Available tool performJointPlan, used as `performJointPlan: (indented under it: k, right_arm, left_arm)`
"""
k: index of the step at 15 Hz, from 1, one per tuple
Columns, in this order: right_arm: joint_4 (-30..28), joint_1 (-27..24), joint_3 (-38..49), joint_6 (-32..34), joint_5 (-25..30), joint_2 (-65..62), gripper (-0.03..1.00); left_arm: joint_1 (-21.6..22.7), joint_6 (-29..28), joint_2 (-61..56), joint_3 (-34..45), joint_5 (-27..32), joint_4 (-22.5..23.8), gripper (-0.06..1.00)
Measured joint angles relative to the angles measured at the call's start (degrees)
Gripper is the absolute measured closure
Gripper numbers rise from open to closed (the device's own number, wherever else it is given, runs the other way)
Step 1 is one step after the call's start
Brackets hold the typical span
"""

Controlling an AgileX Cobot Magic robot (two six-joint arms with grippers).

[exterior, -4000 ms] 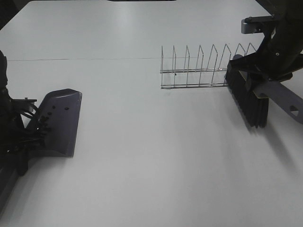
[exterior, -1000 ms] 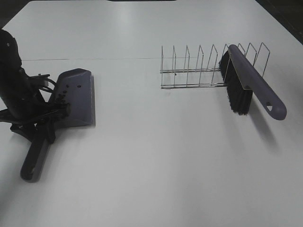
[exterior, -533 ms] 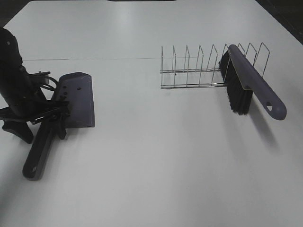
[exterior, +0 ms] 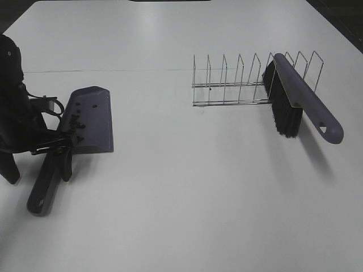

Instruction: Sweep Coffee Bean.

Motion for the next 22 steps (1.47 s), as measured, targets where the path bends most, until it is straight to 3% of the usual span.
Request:
performJointPlan:
  k: [5, 10, 22]
  right_arm:
    - [2.9, 0.0, 10.1, -3.5, 1.7, -21.4, 0.24]
    - [3.7, 0.0, 10.8, -4.8, 0.4, -31.7, 0.24]
    - [3.7, 0.0, 11.1, -4.8, 0.3, -33.7, 0.24]
  left_arm:
    - [0.0, -1.3, -12.7, 0.1, 6.0, 2.0, 0.04]
    - [0.0, -1.7, -25.0, 0.1, 11.1, 2.1, 0.04]
    - [0.0, -2.3, -71.6, 0.2, 11.6, 2.1, 0.04]
